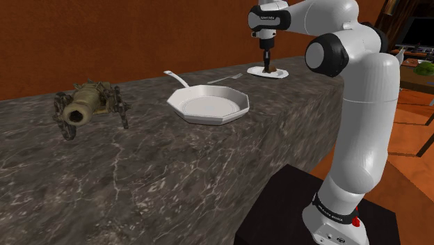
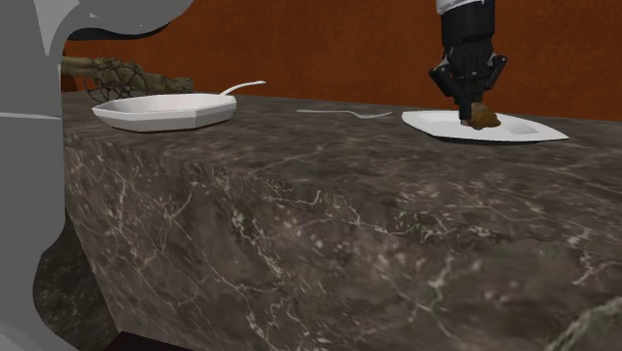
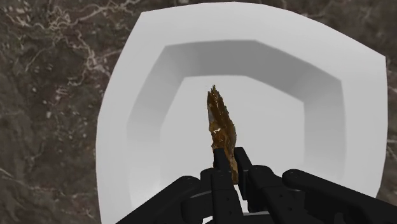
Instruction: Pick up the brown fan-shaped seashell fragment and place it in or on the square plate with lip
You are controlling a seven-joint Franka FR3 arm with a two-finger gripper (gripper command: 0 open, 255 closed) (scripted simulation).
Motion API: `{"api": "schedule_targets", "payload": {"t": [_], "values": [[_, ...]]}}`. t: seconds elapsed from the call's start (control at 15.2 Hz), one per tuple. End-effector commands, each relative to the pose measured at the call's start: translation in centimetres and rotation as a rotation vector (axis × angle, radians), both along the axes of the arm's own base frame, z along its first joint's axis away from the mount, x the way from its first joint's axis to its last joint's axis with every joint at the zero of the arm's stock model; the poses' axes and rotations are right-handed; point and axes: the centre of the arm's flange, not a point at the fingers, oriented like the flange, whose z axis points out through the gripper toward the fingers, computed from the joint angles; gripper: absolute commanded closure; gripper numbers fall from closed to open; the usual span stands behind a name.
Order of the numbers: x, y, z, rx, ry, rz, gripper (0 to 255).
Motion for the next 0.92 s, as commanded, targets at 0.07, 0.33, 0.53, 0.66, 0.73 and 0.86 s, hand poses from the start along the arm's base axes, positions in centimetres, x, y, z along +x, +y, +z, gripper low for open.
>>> {"api": "schedule_targets", "payload": {"t": [0.07,0.33,0.53,0.66,0.73,0.86], "values": [[0.0,0.0,0.0,0.000,0.000,0.000,255],[0.0,0.0,0.0,0.000,0.000,0.000,0],[0.0,0.0,0.0,0.000,0.000,0.000,0],[0.3,0.5,2.6,0.000,0.000,0.000,0],[0.4,0.8,3.8,0.000,0.000,0.000,0],[0.5,1.0,4.9,0.000,0.000,0.000,0]]}}
